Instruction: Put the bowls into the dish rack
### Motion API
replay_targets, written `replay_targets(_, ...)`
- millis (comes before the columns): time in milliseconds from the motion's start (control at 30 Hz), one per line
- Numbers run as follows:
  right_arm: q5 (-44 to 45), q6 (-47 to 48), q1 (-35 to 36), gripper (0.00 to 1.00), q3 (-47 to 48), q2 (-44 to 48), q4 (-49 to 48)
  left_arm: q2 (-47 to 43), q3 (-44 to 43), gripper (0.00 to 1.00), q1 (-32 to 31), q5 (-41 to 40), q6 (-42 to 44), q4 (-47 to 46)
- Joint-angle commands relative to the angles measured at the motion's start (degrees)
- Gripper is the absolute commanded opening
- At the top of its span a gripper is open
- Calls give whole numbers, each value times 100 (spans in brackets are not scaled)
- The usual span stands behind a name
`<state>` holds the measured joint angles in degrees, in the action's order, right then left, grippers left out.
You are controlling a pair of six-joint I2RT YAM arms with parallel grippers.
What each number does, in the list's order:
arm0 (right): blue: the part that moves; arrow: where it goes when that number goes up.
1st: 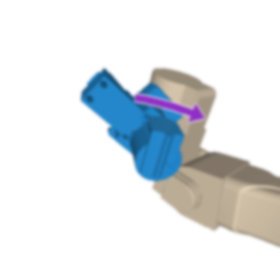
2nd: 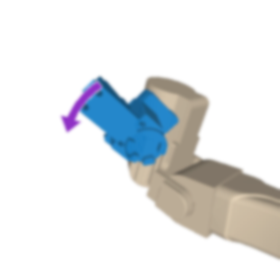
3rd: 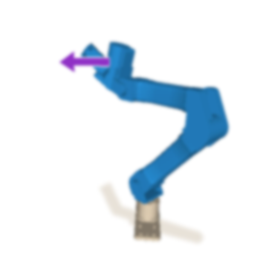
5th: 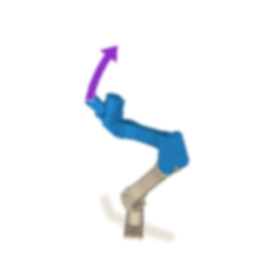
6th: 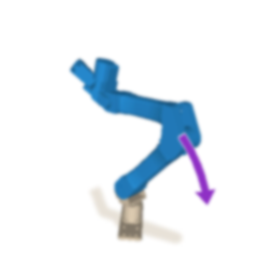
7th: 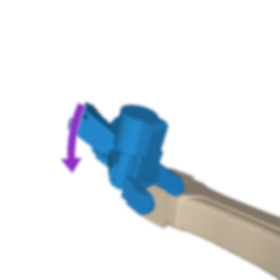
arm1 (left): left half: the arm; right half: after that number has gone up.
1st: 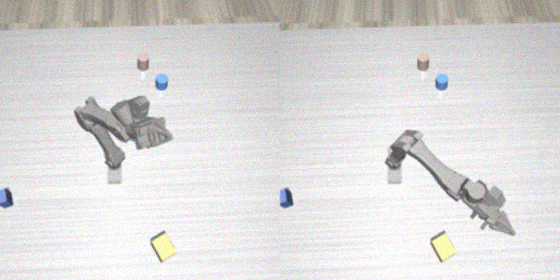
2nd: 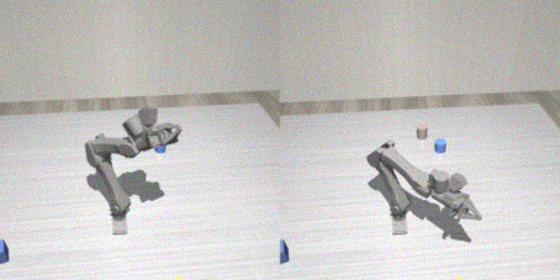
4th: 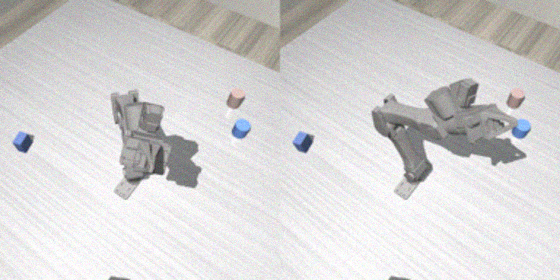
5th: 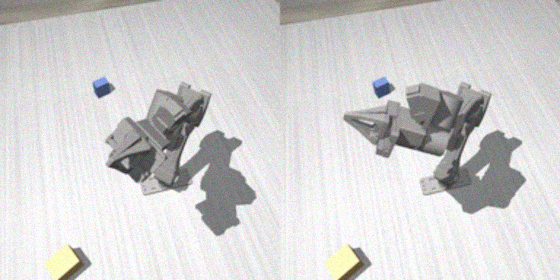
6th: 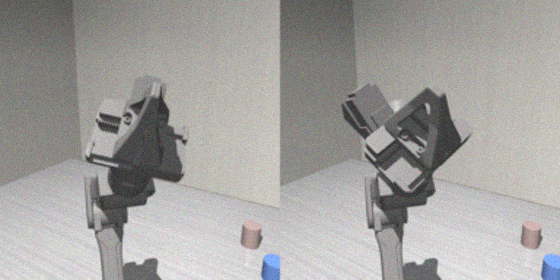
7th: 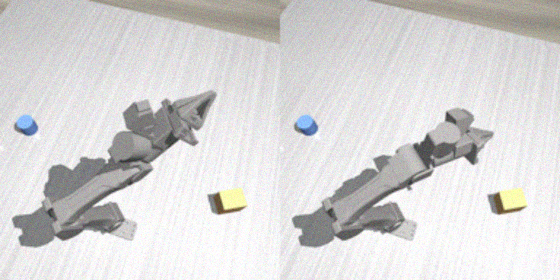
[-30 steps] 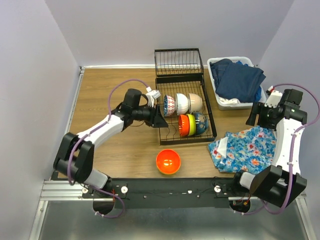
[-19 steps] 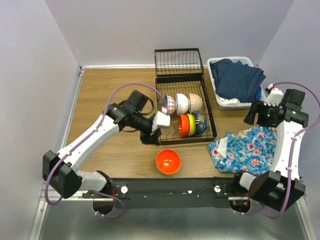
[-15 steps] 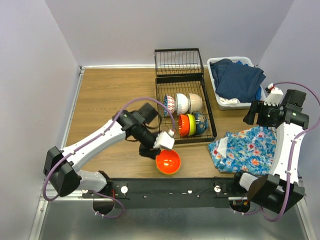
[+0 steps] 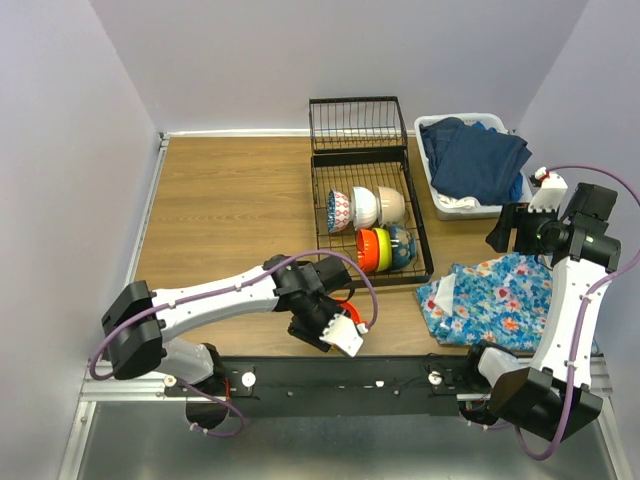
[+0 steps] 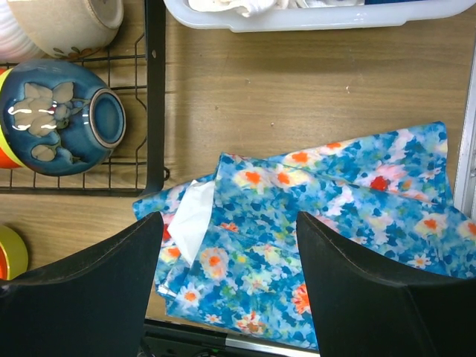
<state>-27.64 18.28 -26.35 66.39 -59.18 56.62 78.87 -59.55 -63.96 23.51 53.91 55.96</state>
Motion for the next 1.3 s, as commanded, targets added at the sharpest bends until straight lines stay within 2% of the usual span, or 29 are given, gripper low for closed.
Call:
replay_targets(0,-145,35,24,80,-100,134,42,199,233,54,-230,-627,110,-419)
replay_targets(200,-128,35,60,80,-170,152,42,225,330,43,-327,-865,295,-446)
replay_targets(433,-128,35,60,80,-170,82,25,217,330,20,-362,-962,348,-508)
replay_targets(533,-137,26,60,80,-188,64,-2,208,260,14,-362,-988,348,-473)
replay_targets(767,-145,35,60,80,-162,-15,-19,32,-100,11,-362,-1015,349,-77)
replay_targets(1000,-198,-18,51,80,-109,-85,-81,-117,-425,4,-354,-1094,181,151)
replay_targets(1167,-163,-9,60,80,-21,-164,-46,-644,-943,0,-327,-831,120,477)
replay_targets(1233,-128,-44,60,80,5,-199,-72,-837,-1032,0,-118,-690,-90,241)
replay_targets(1267,-119,-114,60,80,49,-252,-90,-856,-1145,0,6,-611,-474,100)
